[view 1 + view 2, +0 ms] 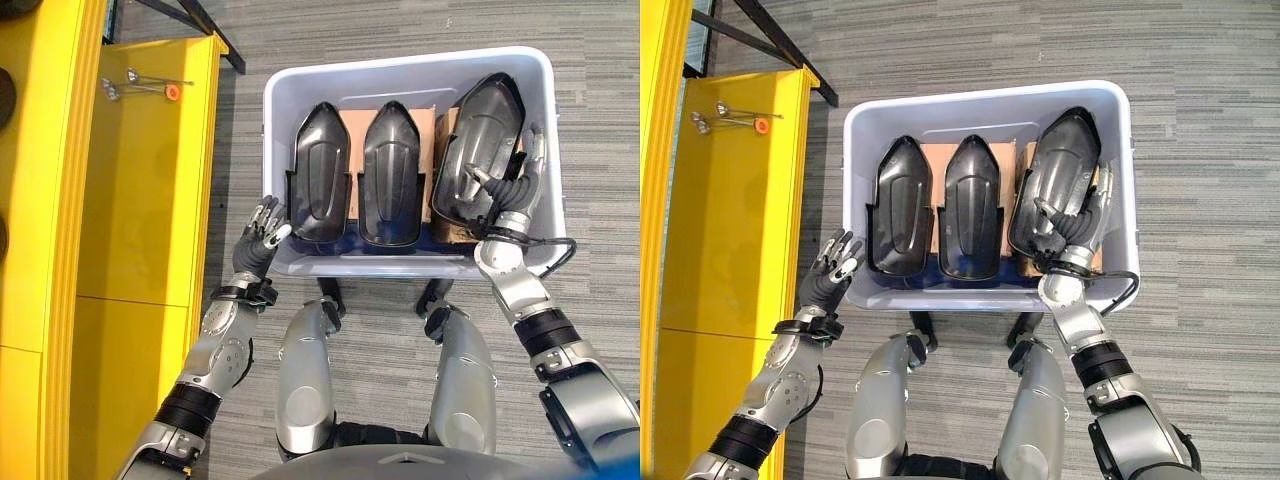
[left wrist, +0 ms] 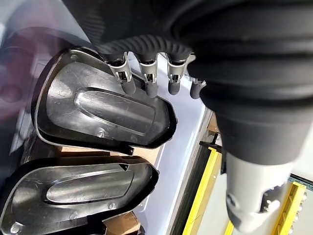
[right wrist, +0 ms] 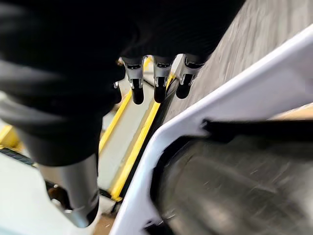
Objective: Move parts from the plastic box to the shelf.
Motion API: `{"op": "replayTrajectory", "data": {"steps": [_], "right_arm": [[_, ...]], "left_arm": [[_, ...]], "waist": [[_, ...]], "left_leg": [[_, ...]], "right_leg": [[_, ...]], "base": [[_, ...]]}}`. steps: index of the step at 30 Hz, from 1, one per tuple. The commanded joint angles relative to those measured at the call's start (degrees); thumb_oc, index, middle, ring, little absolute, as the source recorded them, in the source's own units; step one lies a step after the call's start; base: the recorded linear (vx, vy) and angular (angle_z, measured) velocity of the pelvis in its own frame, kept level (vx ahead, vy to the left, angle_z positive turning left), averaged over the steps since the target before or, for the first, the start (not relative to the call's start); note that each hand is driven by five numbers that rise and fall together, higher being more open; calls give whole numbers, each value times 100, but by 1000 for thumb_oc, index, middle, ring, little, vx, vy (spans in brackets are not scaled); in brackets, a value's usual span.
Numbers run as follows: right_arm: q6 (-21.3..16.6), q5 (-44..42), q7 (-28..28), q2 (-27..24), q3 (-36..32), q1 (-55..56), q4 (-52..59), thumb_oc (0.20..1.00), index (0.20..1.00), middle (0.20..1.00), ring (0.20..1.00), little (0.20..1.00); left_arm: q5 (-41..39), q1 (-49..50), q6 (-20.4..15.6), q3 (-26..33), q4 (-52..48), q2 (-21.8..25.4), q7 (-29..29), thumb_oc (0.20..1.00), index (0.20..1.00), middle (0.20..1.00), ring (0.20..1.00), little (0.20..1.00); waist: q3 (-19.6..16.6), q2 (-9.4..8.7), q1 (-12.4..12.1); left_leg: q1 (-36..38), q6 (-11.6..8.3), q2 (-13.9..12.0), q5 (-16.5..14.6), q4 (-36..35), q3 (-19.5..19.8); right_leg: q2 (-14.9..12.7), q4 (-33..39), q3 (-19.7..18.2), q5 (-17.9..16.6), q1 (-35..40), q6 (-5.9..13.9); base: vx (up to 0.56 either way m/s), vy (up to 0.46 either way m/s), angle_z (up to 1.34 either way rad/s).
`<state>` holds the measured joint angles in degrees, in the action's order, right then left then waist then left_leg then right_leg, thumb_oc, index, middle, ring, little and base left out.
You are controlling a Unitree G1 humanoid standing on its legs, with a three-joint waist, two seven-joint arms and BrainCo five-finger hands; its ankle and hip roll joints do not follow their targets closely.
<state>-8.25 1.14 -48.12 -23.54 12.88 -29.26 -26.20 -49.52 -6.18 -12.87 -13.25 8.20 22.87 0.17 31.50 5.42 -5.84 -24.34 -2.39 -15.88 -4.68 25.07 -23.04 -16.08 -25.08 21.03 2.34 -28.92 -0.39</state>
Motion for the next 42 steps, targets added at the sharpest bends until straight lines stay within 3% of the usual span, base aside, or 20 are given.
{"op": "replayTrajectory", "data": {"steps": [1, 10, 18, 26, 31, 36, 42], "right_arm": [[-262, -200, -160, -76, -179, 29, 387, 1000, 1000, 1000, 1000, 1000], [-115, -178, 252, 172, 31, 236, 639, 1000, 1000, 1000, 1000, 1000], [185, -414, 158, 212, 199, 326, 582, 1000, 1000, 1000, 1000, 1000], [26, -423, -539, 230, 35, 360, 626, 1000, 1000, 1000, 1000, 1000], [142, -619, -588, 304, 43, 380, 504, 1000, 1000, 1000, 1000, 1000], [-345, -523, -535, 335, 30, 347, 378, 1000, 1000, 1000, 1000, 1000], [-85, -749, -344, 368, 44, 382, 206, 1000, 1000, 1000, 1000, 1000]], "left_arm": [[-406, 86, -268, 9, -391, 75, -111, 1000, 1000, 1000, 1000, 1000], [-289, 132, -368, 120, -445, 15, -91, 1000, 1000, 1000, 1000, 1000], [-314, 255, -398, 229, -441, -82, -139, 1000, 1000, 1000, 1000, 1000], [-144, 245, -250, 110, -418, -47, -69, 1000, 1000, 1000, 1000, 1000], [-486, 207, -243, 45, -353, -168, -275, 1000, 1000, 1000, 1000, 1000], [-384, 89, -237, -114, -334, -75, -227, 1000, 1000, 1000, 1000, 1000], [-342, 51, -270, -145, -300, -53, -114, 1000, 1000, 1000, 1000, 1000]], "waist": [[-171, 50, -71], [-171, 38, -58], [-171, 31, -79], [-171, 9, -32], [-171, 20, 34], [-171, 30, 86], [-171, 27, 114]], "left_leg": [[-13, -247, -129, 408, -616, 274], [-63, -260, -141, 438, -628, 260], [-132, -271, -166, 456, -624, 240], [-201, -274, -189, 462, -627, 194], [-203, -269, -192, 446, -617, 159], [-181, -272, -189, 457, -646, 105], [-196, -271, -184, 442, -653, 85]], "right_leg": [[-503, -649, -106, 472, 0, 773], [-483, -623, -90, 467, -48, 764], [-485, -620, -70, 471, -120, 746], [-472, -579, -106, 390, -225, 761], [-445, -527, -169, 364, -239, 767], [-426, -427, -188, 313, -210, 768], [-427, -367, -228, 275, -248, 780]], "base": [[0, 0, 0], [0, 0, 0], [0, 0, 0], [0, 0, 0], [0, 0, 0], [-5, 18, -5], [-3, 9, -8]]}}
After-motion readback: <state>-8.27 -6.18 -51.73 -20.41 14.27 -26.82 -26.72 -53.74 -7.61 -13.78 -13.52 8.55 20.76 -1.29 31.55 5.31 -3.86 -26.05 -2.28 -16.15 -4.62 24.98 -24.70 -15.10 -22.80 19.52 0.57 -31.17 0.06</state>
